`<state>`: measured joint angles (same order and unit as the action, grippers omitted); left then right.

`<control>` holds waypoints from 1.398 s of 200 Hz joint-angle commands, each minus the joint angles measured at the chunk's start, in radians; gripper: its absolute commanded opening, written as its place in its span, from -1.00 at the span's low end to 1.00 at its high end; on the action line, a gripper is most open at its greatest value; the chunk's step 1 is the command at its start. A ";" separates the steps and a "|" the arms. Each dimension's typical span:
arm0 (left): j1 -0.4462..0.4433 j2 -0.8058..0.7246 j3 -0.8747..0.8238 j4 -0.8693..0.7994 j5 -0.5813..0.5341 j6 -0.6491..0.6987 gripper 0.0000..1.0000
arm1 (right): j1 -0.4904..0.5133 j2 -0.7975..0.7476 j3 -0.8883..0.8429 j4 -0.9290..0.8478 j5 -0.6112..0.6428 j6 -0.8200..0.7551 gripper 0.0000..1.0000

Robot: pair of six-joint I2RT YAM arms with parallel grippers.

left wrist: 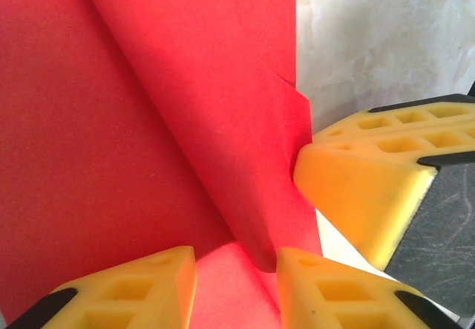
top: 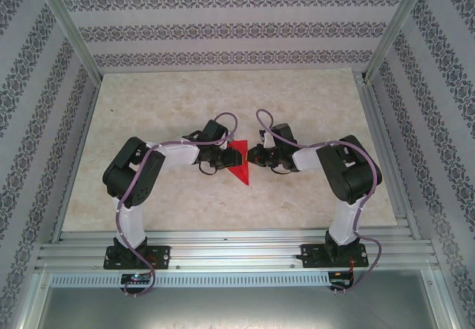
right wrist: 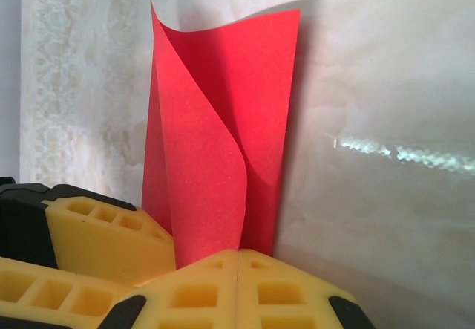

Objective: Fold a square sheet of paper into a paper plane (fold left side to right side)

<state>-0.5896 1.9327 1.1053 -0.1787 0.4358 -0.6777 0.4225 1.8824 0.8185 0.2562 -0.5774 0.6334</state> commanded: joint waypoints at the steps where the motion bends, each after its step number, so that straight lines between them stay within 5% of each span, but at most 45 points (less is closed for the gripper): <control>1: -0.011 0.045 0.001 -0.021 -0.021 0.016 -0.27 | -0.008 0.015 0.026 -0.003 0.011 -0.022 -0.94; 89: -0.010 0.030 0.001 -0.021 -0.017 0.017 -0.28 | 0.010 0.025 0.002 -0.043 0.040 -0.023 -0.94; 177: 0.004 -0.145 0.051 -0.123 -0.038 0.057 -0.10 | 0.025 0.070 0.033 -0.145 0.081 -0.055 -0.93; 280: 0.005 0.001 0.086 0.040 0.080 -0.051 -0.45 | 0.032 0.073 0.041 -0.156 0.085 -0.060 -0.93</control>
<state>-0.5896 1.8912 1.1564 -0.2035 0.4828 -0.6907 0.4366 1.8973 0.8631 0.1577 -0.5617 0.6037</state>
